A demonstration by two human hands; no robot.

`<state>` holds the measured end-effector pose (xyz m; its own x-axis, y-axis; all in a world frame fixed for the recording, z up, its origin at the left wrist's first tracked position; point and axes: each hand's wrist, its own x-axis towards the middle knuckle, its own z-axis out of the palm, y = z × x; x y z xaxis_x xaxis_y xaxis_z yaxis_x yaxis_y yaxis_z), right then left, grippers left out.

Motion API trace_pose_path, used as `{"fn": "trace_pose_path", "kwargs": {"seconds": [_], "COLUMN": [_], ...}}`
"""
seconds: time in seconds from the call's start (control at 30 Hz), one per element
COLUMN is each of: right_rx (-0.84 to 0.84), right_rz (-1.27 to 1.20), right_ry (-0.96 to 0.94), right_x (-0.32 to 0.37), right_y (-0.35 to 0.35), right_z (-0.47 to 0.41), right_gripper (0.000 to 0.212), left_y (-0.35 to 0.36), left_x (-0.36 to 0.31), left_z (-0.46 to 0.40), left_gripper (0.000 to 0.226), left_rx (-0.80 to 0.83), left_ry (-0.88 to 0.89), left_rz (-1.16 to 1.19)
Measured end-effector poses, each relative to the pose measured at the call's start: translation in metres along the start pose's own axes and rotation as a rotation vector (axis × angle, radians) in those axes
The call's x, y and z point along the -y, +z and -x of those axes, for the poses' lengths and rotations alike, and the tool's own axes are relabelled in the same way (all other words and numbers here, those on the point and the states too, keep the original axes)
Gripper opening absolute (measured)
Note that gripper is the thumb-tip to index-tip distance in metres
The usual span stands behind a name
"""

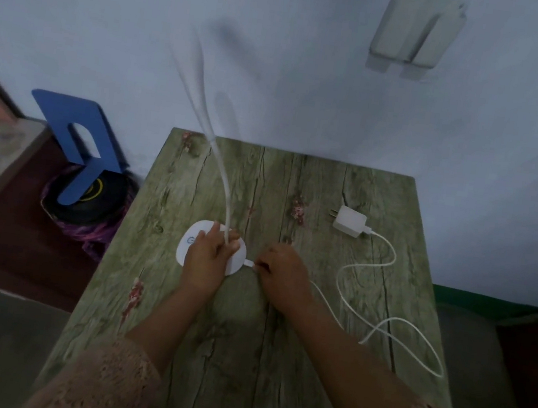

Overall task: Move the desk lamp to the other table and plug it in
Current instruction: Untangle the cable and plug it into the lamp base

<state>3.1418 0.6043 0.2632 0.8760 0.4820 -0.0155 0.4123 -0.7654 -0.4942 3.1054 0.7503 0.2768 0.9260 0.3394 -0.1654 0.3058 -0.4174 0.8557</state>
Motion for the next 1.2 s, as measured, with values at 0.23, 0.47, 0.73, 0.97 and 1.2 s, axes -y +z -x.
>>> {"fn": "trace_pose_path", "kwargs": {"seconds": [0.23,0.47,0.73,0.97,1.2], "right_rx": [0.025,-0.050,-0.206,0.003,0.004], "right_rz": [-0.019,-0.073,-0.014,0.179,0.118], "right_ry": [-0.021,0.093,0.338,0.402,0.391], "right_x": [-0.001,-0.019,-0.082,-0.134,-0.145], "right_y": [-0.022,-0.073,-0.117,-0.105,-0.111], "right_z": [0.005,0.015,-0.002,-0.044,-0.049], "right_gripper": [0.018,0.013,0.020,0.058,0.062], "left_y": [-0.009,-0.014,0.033,0.066,0.076], "left_x": [-0.011,-0.054,-0.121,-0.133,-0.147], "left_z": [0.014,0.034,0.006,-0.037,-0.055], "left_gripper": [0.046,0.033,0.035,0.033,0.031], "left_rx": [0.008,0.059,0.080,0.123,0.142], "left_ry": [-0.067,0.050,0.204,0.196,0.202], "left_rz": [-0.307,-0.386,-0.232,-0.223,-0.237]}}
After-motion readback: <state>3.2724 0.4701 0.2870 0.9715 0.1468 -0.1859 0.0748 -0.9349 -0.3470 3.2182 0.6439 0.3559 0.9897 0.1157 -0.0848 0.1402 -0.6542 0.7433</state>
